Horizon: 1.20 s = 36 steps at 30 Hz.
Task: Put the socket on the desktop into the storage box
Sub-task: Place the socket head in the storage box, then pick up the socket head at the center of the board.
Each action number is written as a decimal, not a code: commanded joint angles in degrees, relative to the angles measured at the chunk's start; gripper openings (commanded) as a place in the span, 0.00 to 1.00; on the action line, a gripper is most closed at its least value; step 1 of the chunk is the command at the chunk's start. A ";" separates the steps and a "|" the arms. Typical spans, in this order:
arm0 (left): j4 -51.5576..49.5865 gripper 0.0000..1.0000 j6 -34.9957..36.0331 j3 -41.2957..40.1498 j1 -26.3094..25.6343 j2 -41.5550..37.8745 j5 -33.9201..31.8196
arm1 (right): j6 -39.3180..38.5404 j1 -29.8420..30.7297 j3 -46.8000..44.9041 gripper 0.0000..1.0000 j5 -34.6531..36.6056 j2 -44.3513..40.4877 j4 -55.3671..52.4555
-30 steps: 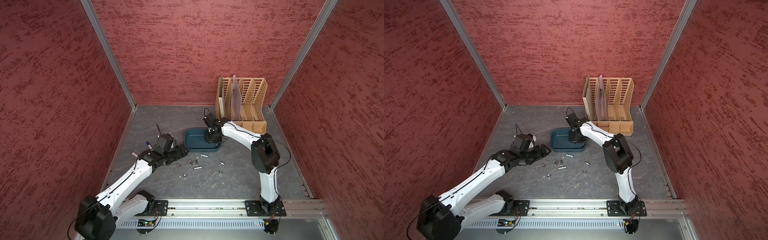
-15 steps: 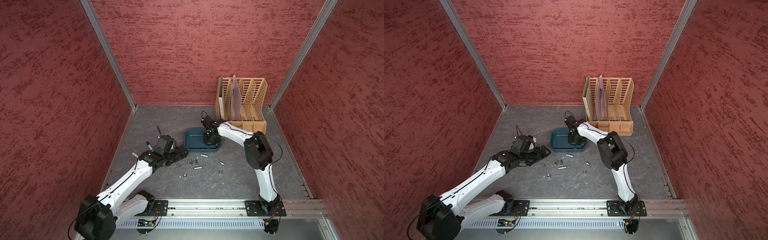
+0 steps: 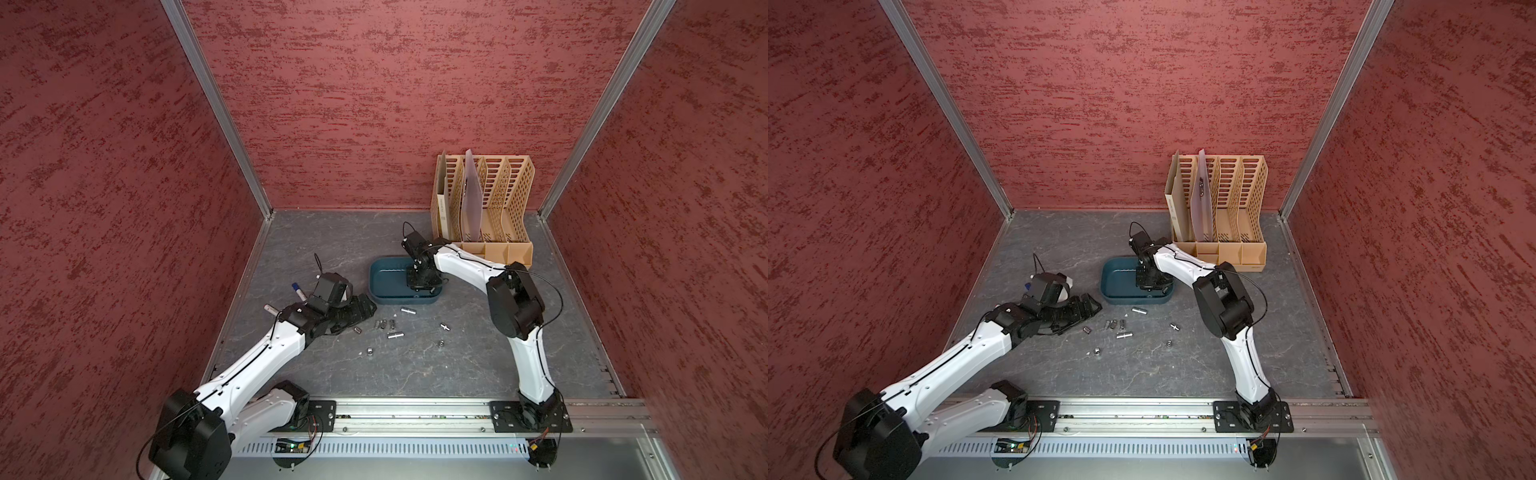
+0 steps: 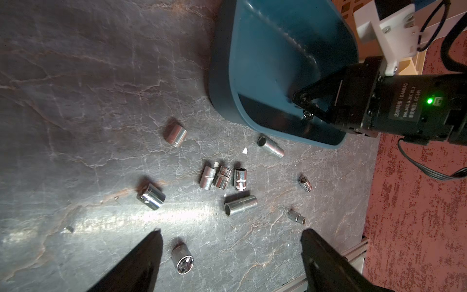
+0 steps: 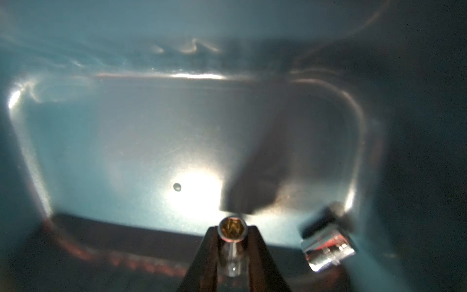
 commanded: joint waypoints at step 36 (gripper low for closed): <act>-5.85 0.89 2.16 4.21 0.81 3.56 -2.13 | 2.30 2.30 -14.57 0.36 -0.07 -22.43 4.89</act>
